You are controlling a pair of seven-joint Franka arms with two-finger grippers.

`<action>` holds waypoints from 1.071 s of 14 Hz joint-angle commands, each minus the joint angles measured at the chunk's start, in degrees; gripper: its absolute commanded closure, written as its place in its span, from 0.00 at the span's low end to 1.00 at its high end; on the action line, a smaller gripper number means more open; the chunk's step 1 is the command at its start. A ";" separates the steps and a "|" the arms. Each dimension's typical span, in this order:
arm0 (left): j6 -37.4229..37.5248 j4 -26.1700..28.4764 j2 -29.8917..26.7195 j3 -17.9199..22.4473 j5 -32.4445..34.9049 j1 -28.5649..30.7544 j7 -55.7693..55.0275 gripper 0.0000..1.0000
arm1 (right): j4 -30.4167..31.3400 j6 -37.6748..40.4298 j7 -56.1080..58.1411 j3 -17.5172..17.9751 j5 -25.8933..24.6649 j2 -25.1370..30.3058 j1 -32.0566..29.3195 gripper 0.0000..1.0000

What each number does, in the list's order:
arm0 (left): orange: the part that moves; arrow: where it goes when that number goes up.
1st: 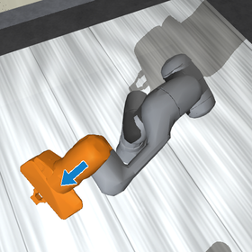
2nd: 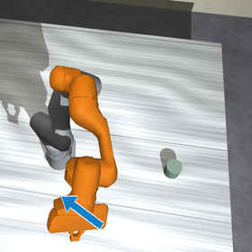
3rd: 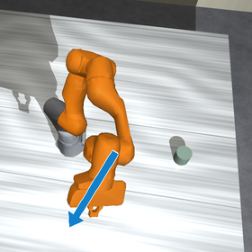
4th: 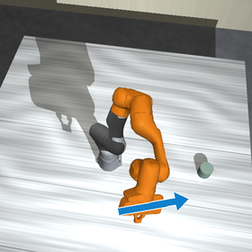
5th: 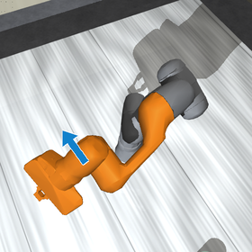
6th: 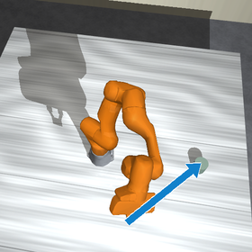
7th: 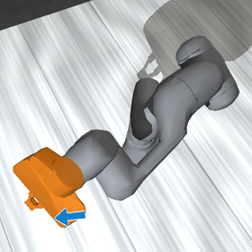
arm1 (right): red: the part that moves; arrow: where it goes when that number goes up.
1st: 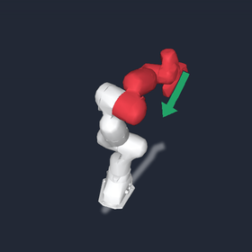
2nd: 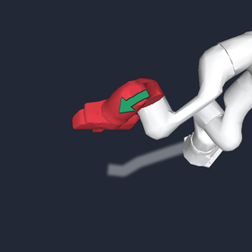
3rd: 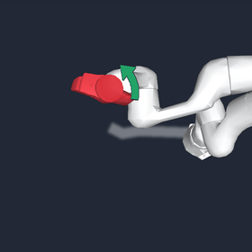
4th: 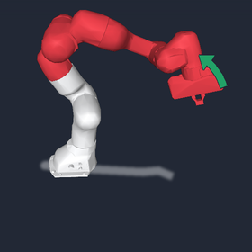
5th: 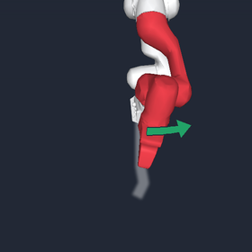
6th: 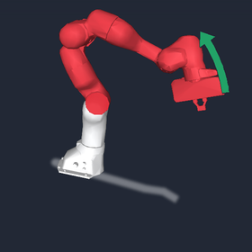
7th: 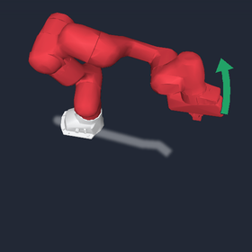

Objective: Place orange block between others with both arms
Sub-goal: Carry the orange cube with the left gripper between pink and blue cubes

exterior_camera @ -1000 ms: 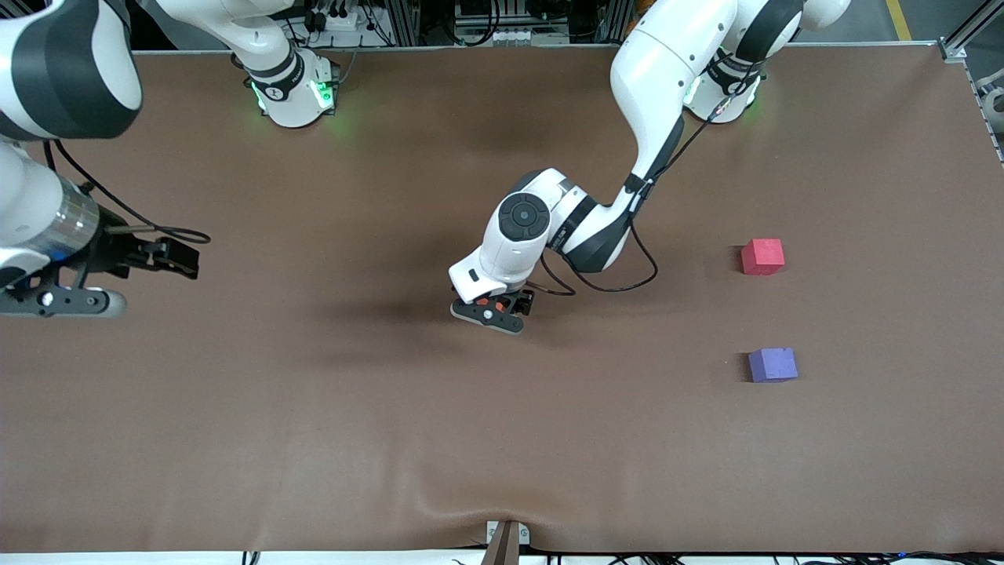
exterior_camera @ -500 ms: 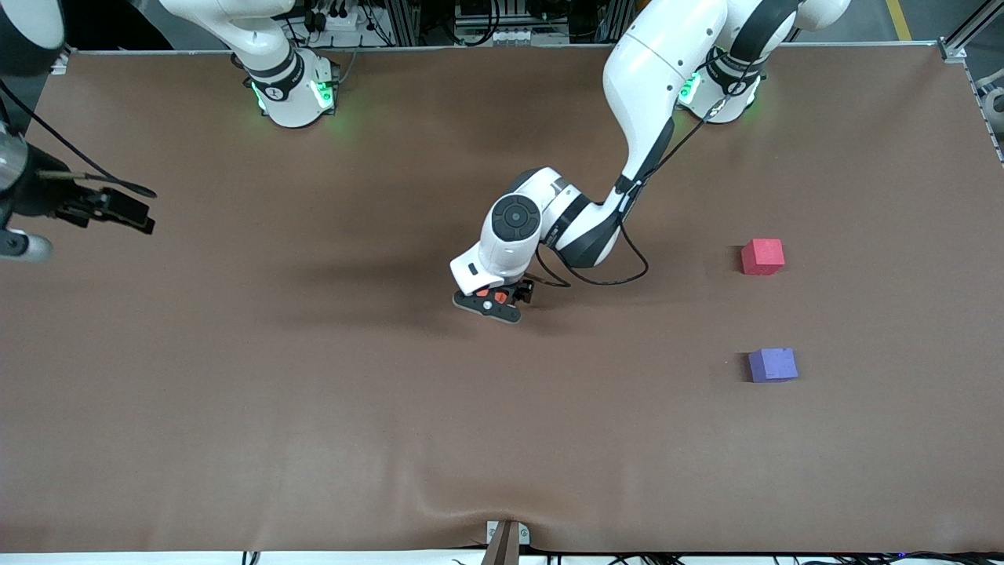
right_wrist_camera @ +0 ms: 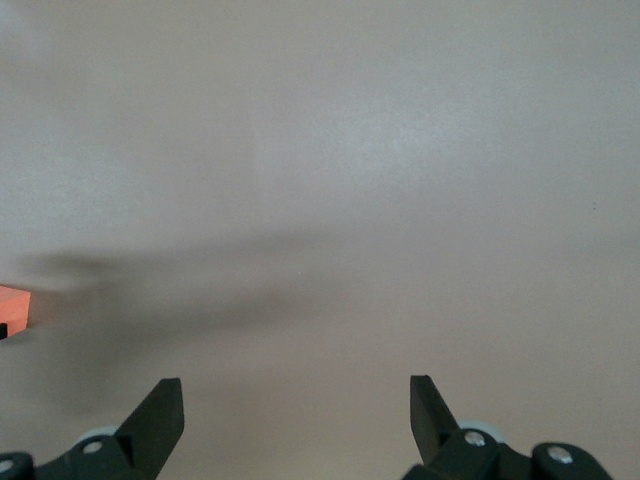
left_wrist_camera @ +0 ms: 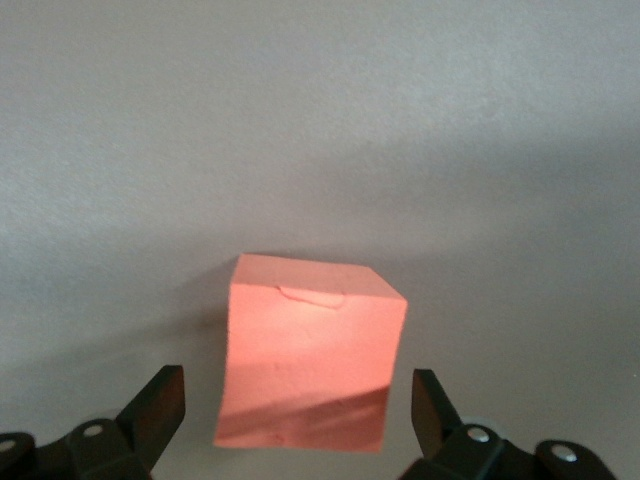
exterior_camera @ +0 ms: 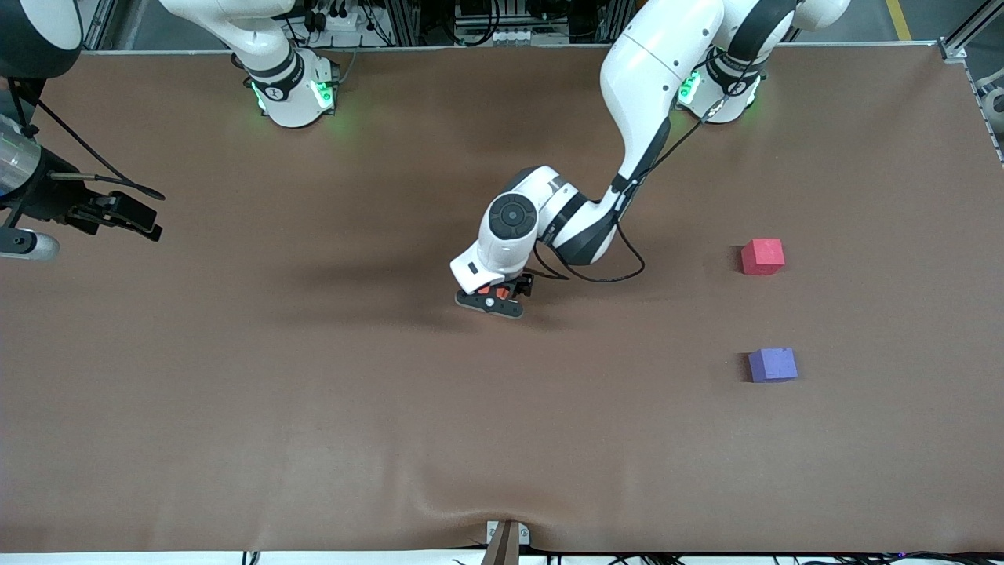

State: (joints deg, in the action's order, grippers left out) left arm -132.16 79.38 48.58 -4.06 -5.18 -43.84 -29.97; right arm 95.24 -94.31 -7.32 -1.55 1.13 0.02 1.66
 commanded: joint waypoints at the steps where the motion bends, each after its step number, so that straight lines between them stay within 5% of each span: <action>1: -0.12 -0.28 0.55 0.37 -1.49 -0.54 -1.31 0.00 | 1.45 0.09 -0.59 -0.03 0.90 2.79 -0.95 0.00; 3: -0.12 -0.28 0.90 0.46 -1.15 -0.54 -0.88 0.00 | -0.57 4.90 -0.50 -1.17 0.28 2.61 -1.39 0.00; 8: -0.20 -0.36 1.25 0.63 -0.62 -0.63 -1.40 0.90 | -1.02 0.64 -0.58 -1.44 0.98 2.35 -2.36 0.00; 9: -0.38 -0.37 0.82 0.89 -0.62 -0.63 -1.49 1.00 | -1.02 -0.07 -0.59 -1.35 0.89 2.17 -2.19 0.00; 15: 5.49 2.61 -11.29 1.51 -0.53 11.12 -0.88 1.00 | -1.11 -0.17 1.35 -1.35 0.81 2.08 -2.27 0.00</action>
State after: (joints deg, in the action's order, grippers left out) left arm -130.76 77.86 44.42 -2.00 -5.40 -37.30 -31.45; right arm 94.26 -94.21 -6.98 -3.13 1.18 1.99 -0.27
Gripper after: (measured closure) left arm 0.454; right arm 0.000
